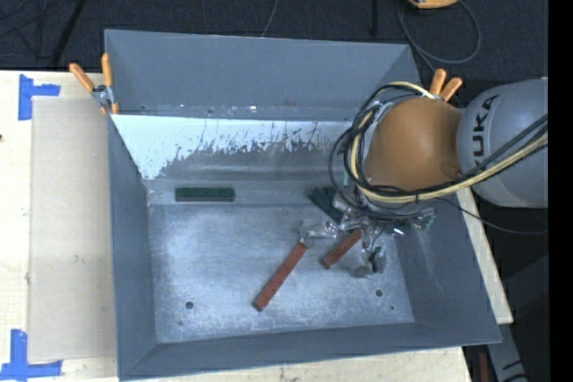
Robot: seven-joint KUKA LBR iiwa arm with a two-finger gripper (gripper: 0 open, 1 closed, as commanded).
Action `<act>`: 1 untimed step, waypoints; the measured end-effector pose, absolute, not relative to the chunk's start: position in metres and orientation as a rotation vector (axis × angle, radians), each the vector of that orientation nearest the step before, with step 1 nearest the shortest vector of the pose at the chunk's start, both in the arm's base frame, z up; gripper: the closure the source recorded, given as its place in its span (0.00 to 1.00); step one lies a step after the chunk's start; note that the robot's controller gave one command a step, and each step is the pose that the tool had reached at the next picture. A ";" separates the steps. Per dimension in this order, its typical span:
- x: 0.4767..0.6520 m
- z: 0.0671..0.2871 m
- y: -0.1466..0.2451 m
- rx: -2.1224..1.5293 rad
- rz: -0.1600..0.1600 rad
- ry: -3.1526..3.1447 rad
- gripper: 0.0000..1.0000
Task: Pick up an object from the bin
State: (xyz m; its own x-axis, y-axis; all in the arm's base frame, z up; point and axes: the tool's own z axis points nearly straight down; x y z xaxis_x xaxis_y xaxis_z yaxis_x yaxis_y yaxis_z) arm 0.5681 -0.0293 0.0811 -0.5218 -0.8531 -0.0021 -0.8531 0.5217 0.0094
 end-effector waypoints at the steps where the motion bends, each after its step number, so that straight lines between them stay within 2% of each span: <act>1: 0.569 0.085 -0.035 1.527 -0.004 -2.745 1.00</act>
Offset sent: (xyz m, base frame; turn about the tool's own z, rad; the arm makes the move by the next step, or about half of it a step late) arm 0.0000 0.0000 0.0000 0.0000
